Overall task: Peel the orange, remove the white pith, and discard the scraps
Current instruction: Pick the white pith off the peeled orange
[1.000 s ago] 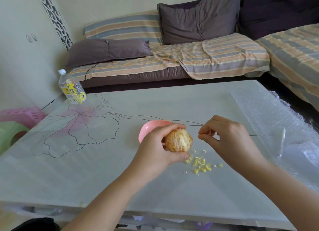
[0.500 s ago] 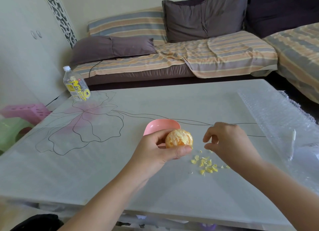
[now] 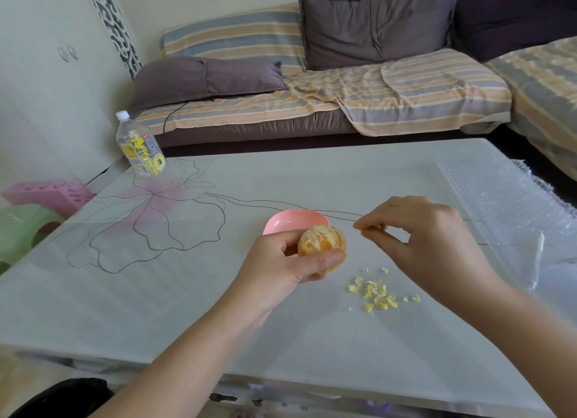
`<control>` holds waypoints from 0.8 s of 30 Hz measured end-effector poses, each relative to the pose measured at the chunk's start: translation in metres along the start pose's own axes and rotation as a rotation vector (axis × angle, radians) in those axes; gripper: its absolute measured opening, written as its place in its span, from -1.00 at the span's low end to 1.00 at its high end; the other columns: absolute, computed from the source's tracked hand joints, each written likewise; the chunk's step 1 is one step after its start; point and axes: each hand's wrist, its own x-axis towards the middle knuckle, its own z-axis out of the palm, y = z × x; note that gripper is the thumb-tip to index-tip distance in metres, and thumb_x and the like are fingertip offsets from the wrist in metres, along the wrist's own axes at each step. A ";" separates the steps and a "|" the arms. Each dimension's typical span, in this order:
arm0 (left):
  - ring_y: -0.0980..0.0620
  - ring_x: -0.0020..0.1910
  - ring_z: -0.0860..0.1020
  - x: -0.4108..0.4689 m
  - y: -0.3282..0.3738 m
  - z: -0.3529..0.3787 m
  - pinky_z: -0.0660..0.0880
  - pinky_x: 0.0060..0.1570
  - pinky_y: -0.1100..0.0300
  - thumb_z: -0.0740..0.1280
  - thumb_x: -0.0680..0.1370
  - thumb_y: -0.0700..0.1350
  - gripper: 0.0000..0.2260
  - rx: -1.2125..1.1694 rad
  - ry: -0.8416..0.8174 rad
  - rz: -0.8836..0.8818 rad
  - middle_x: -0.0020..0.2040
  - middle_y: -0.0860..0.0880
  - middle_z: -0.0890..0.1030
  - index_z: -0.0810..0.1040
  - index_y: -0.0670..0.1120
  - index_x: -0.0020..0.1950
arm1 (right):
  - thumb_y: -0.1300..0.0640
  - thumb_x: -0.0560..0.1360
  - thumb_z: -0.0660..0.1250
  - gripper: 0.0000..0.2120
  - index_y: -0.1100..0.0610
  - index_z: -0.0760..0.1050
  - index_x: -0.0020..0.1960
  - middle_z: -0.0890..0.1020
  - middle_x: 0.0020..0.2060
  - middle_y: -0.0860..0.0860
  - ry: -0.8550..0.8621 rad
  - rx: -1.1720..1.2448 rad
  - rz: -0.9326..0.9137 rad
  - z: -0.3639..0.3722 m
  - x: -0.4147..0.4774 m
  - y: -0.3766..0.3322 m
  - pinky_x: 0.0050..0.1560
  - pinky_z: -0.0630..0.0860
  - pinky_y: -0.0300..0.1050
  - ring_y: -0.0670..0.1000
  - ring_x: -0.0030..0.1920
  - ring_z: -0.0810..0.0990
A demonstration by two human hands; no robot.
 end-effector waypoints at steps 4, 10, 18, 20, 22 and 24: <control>0.08 -0.12 0.64 0.003 0.002 0.002 0.61 -0.09 0.22 0.55 0.28 -0.18 -0.73 -0.039 -0.036 0.023 -0.14 -0.01 0.69 0.68 -0.12 -0.04 | 0.30 0.33 0.49 -0.81 0.04 0.57 -0.27 0.53 -0.34 -0.14 0.014 0.007 0.070 -0.006 0.002 -0.001 -0.22 0.33 -0.43 -0.09 -0.24 0.44; -0.07 0.05 0.63 0.009 0.006 0.001 0.58 -0.03 0.17 0.57 0.20 -0.19 -0.56 -0.259 -0.100 0.025 0.26 -0.28 0.52 0.65 -0.20 0.06 | 0.24 0.29 0.53 -0.87 0.05 0.62 -0.29 0.57 -0.45 -0.17 -0.069 0.072 0.343 -0.008 0.000 0.005 -0.27 0.40 -0.41 -0.13 -0.31 0.54; -0.20 0.02 0.64 0.007 0.002 0.007 0.62 -0.07 0.03 0.69 0.03 -0.08 -0.44 -0.671 -0.283 -0.216 0.12 -0.25 0.63 0.70 -0.20 -0.03 | 0.46 0.42 0.15 -0.52 0.00 0.61 0.07 0.65 -0.04 -0.07 -0.402 -0.084 0.433 0.010 -0.011 0.022 -0.21 0.39 -0.49 -0.16 -0.08 0.59; -0.23 0.01 0.64 0.007 0.001 0.009 0.63 -0.09 0.01 0.68 0.05 -0.12 -0.46 -0.748 -0.252 -0.258 0.17 -0.27 0.60 0.69 -0.23 -0.02 | 0.47 0.41 0.14 -0.50 -0.03 0.59 0.05 0.60 -0.02 -0.06 -0.408 -0.102 0.452 0.011 -0.012 0.025 -0.18 0.45 -0.32 -0.11 -0.08 0.56; -0.25 0.00 0.63 0.006 0.003 0.012 0.64 -0.15 0.03 0.67 0.10 -0.14 -0.44 -0.816 -0.187 -0.286 0.19 -0.28 0.58 0.65 -0.27 0.05 | 0.46 0.41 0.21 -0.57 -0.01 0.60 0.02 0.53 -0.03 -0.07 -0.356 -0.127 0.417 0.010 -0.010 0.026 -0.19 0.42 -0.28 -0.09 -0.15 0.50; -0.22 -0.01 0.63 0.006 0.004 0.015 0.64 -0.19 0.06 0.59 0.25 -0.10 -0.41 -0.846 -0.096 -0.314 0.22 -0.25 0.57 0.54 -0.29 0.20 | 0.50 0.39 0.23 -0.57 0.04 0.61 0.00 0.47 -0.06 -0.07 -0.296 -0.128 0.396 0.010 -0.009 0.025 -0.19 0.43 -0.26 -0.07 -0.19 0.49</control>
